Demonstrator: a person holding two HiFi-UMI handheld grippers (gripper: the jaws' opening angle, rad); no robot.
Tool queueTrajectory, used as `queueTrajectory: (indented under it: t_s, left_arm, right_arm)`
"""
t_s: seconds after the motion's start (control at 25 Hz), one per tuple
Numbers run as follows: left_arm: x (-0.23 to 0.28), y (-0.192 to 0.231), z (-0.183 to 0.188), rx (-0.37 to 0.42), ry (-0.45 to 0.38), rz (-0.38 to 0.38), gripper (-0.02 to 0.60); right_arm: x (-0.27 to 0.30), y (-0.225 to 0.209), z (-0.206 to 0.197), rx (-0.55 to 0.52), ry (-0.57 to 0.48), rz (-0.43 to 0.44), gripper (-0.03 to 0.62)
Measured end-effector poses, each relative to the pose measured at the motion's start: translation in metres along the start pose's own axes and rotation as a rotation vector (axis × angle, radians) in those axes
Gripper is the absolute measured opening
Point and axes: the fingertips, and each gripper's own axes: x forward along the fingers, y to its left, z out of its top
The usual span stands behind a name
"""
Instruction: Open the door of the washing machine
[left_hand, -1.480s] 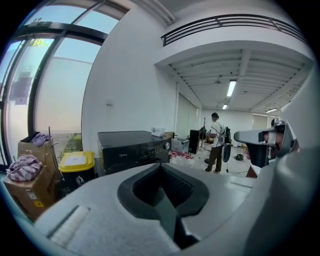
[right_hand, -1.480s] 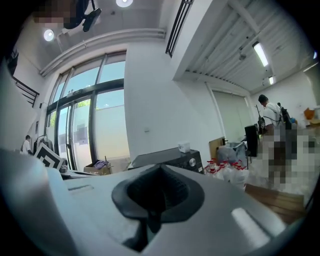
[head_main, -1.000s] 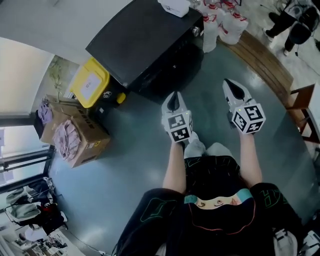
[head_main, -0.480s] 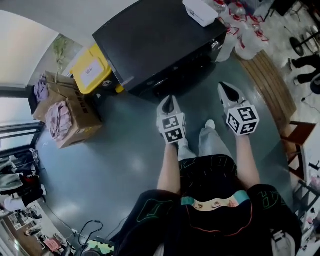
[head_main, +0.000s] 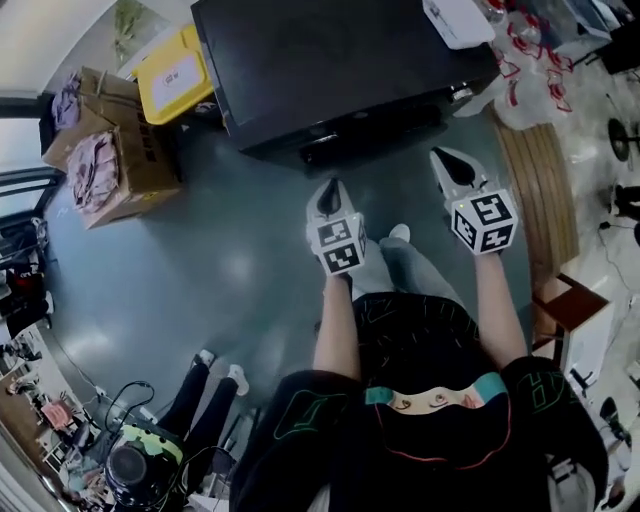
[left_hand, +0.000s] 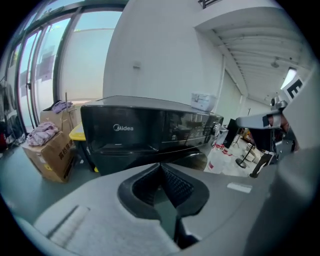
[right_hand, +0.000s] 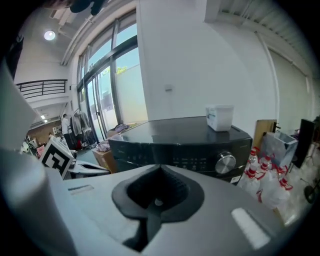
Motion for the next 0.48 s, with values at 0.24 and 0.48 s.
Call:
queueTrajectory:
  t_s: [0.24, 0.48]
  left_arm:
    - [0.039, 0.045, -0.049, -0.059, 0.071, 0.042, 0.014]
    - [0.085, 0.070, -0.084, 0.001, 0.153, 0.002, 0.091]
  right_arm:
    - [0.055, 0.019, -0.028, -0.135, 0.153, 0.086, 0.003]
    - [0.095, 0.033, -0.057, -0.309, 0.303, 0.161, 0.081]
